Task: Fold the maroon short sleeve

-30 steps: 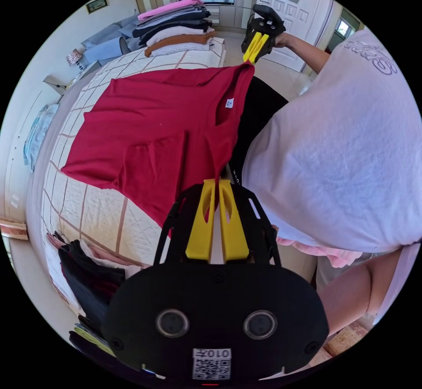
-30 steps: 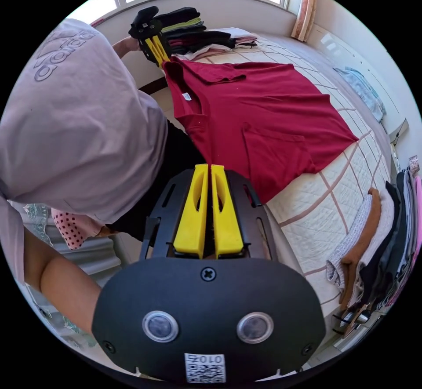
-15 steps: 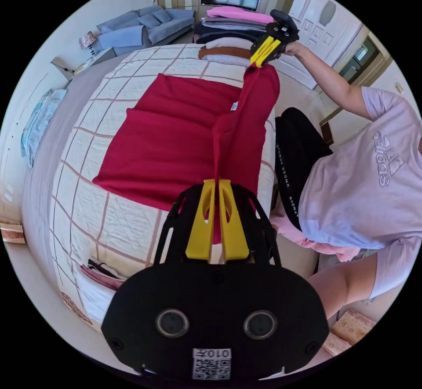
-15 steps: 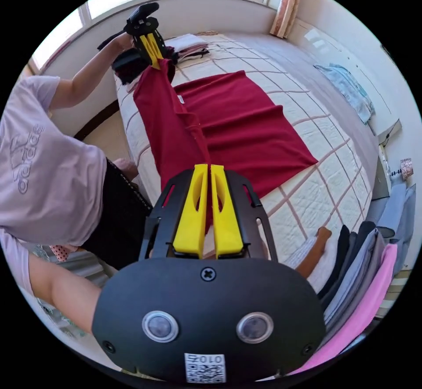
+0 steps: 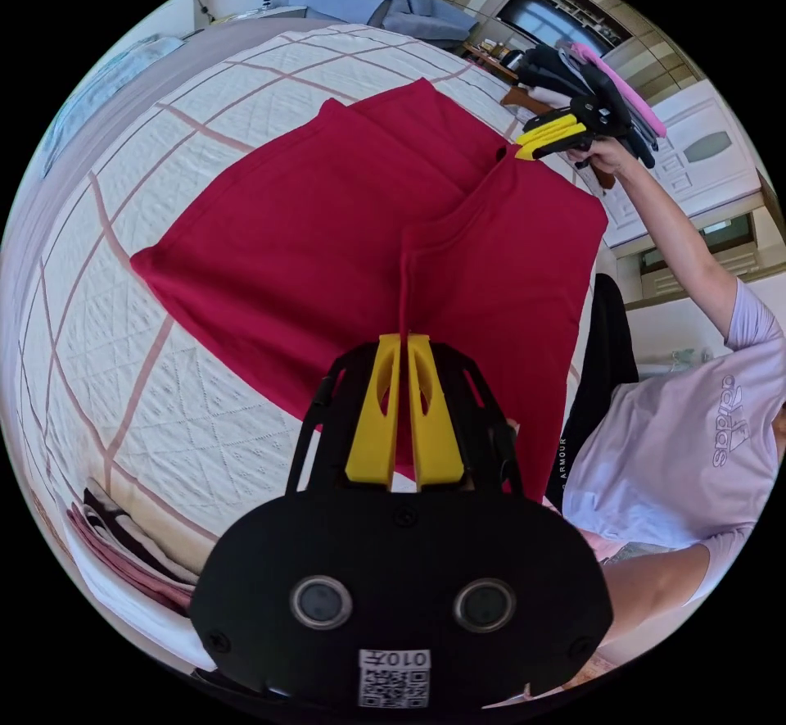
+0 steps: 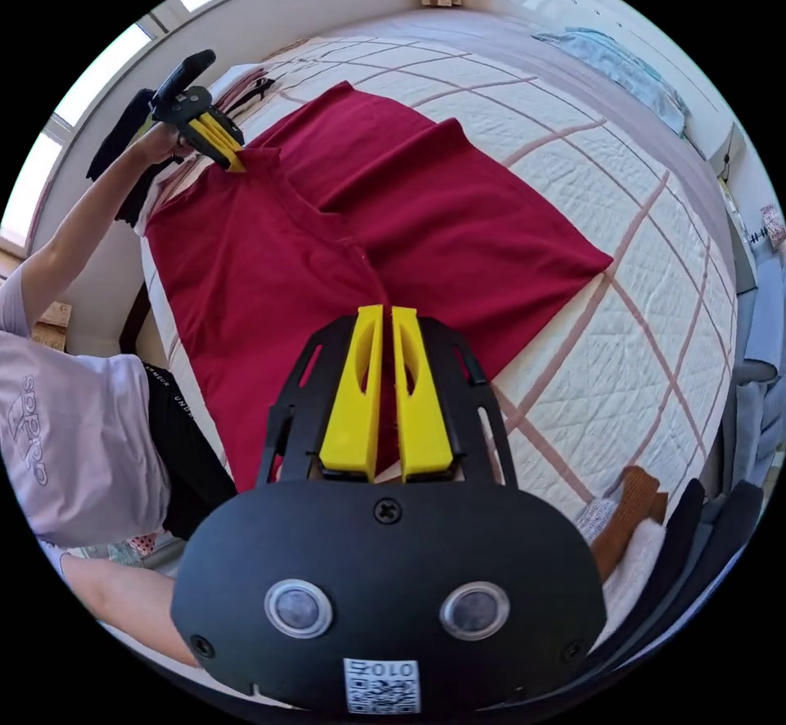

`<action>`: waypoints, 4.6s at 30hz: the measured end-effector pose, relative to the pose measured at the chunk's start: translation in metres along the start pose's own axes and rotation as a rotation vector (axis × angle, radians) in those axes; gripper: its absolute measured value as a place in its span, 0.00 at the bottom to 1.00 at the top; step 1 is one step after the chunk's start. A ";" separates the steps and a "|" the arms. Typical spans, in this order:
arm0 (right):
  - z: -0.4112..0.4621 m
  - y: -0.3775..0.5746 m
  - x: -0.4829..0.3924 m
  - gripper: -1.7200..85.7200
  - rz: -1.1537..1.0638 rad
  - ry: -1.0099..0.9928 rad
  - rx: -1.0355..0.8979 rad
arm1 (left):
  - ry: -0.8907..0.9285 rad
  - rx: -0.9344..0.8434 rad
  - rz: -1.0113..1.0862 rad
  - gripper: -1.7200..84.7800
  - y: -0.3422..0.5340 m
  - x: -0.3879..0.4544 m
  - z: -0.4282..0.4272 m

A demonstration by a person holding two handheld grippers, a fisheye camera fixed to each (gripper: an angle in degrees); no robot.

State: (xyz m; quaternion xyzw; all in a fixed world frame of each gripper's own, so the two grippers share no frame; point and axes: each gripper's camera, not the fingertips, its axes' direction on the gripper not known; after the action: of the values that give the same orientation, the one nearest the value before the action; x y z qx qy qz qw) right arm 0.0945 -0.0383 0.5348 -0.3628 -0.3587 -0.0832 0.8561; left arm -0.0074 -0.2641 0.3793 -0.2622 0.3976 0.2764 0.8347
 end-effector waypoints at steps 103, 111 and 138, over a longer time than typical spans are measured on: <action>0.056 0.341 -0.015 0.05 0.165 -0.525 0.255 | 0.549 0.322 -0.246 0.03 0.318 0.029 0.070; 0.025 0.348 -0.040 0.09 0.195 -0.294 0.284 | 0.358 0.383 -0.356 0.07 0.345 0.066 0.019; -0.038 0.140 0.042 0.11 0.244 0.090 0.406 | -0.055 0.509 -0.389 0.12 0.159 -0.076 -0.062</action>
State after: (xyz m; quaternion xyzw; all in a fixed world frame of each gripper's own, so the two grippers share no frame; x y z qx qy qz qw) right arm 0.2031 0.0421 0.4663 -0.2200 -0.2832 0.0786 0.9302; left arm -0.1866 -0.2109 0.3719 -0.1086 0.3739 0.0104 0.9210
